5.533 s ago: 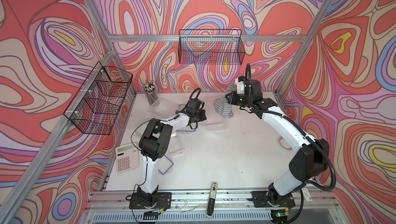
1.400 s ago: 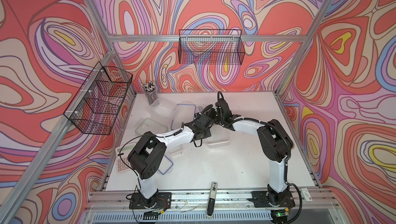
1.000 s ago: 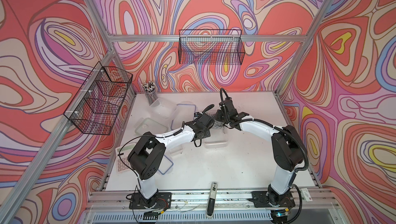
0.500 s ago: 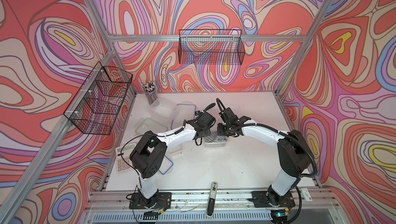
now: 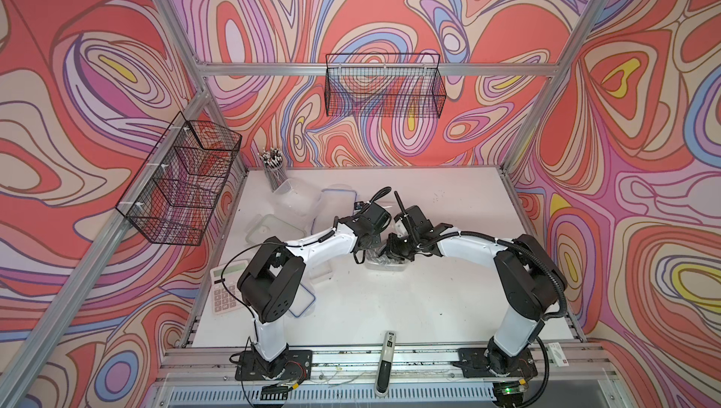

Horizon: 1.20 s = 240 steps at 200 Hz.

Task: Wipe the insides of the lunch boxes
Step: Wipe the dirt inside the lunch box.

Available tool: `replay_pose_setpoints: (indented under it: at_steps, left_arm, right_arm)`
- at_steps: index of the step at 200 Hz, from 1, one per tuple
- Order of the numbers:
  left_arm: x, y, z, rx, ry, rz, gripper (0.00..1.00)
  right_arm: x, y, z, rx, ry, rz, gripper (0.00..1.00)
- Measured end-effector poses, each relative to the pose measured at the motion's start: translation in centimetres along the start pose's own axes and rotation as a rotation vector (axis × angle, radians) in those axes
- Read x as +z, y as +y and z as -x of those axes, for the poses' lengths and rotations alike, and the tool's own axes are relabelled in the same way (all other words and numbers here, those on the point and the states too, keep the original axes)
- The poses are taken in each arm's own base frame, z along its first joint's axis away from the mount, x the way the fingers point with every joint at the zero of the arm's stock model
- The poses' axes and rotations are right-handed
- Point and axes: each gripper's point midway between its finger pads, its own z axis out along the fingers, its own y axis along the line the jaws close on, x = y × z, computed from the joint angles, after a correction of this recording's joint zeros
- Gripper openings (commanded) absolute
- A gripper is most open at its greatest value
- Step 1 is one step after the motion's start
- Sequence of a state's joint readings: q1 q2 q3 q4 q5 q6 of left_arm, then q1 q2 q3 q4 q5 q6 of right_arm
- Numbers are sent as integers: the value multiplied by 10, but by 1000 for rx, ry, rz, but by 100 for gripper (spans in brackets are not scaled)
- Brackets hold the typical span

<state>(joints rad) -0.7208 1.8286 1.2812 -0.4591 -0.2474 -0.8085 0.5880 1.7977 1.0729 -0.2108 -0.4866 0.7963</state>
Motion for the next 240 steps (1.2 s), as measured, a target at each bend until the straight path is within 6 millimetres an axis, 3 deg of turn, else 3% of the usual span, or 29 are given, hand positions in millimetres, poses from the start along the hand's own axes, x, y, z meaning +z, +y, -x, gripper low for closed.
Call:
replay_pose_setpoints:
  at_steps: [20,41,78,137,177,191,205,240]
  left_arm:
    - [1,1,2,-10,0,-3,0]
    - [5,13,4,-26,-7,37,0]
    - [8,24,13,-54,-22,61,0]
    - [10,19,12,-104,-33,31,0]
    - [10,14,12,-135,-33,4,0]
    - [9,7,9,-132,-21,-21,0]
    - [4,-5,2,-111,-9,-55,0]
    - [-1,-21,-12,-71,19,-99,0]
  right_arm:
    - [11,21,13,21,-6,117,0]
    - [27,29,13,59,47,201,0]
    - [35,39,28,64,49,219,0]
    - [16,53,87,-45,-158,59,0]
    - [2,52,111,-147,-281,-106,0]
    - [-3,47,122,-182,-336,-179,0]
    - [-2,29,127,-199,-361,-272,0]
    - [-2,-19,117,-214,-331,-461,0]
